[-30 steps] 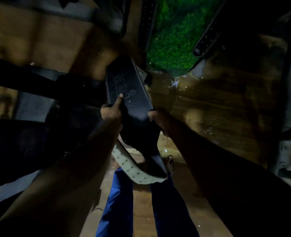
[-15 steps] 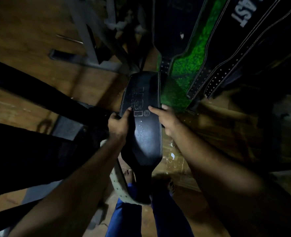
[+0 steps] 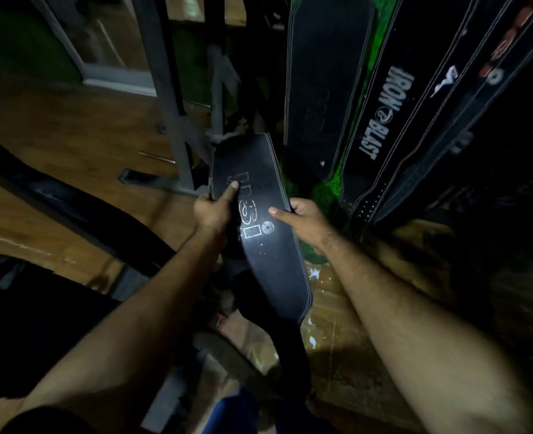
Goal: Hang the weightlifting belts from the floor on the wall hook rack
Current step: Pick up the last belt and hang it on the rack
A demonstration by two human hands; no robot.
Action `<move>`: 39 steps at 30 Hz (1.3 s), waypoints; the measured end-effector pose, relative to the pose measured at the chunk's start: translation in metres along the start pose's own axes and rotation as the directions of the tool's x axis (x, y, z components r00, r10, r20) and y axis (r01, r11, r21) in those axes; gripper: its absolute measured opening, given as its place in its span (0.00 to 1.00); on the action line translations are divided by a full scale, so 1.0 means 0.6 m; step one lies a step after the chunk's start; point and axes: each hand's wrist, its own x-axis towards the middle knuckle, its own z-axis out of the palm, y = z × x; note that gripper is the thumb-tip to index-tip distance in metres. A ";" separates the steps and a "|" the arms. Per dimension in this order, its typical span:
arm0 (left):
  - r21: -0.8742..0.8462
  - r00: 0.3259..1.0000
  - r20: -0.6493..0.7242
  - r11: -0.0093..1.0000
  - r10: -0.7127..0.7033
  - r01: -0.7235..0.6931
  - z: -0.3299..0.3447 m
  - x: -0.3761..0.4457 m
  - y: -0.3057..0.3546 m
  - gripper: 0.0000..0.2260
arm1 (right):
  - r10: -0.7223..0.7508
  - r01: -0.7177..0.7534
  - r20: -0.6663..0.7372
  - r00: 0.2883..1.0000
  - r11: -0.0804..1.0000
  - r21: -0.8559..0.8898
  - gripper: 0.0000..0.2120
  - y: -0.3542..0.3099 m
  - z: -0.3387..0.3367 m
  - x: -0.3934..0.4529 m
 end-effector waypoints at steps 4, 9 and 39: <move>-0.067 0.984 0.023 0.983 0.174 -0.173 0.015 -0.024 0.047 0.10 | -0.051 0.060 -0.094 0.994 0.994 0.095 0.10 -0.082 -0.007 0.023; -0.031 0.975 0.062 0.977 0.211 -0.210 0.010 -0.049 0.104 0.11 | -0.093 0.139 -0.204 0.975 0.965 0.223 0.24 -0.153 -0.003 0.036; -0.079 0.893 0.128 0.902 0.432 -0.425 -0.065 -0.060 0.408 0.20 | -0.367 0.361 -0.050 0.929 0.928 -0.091 0.26 -0.438 0.062 -0.029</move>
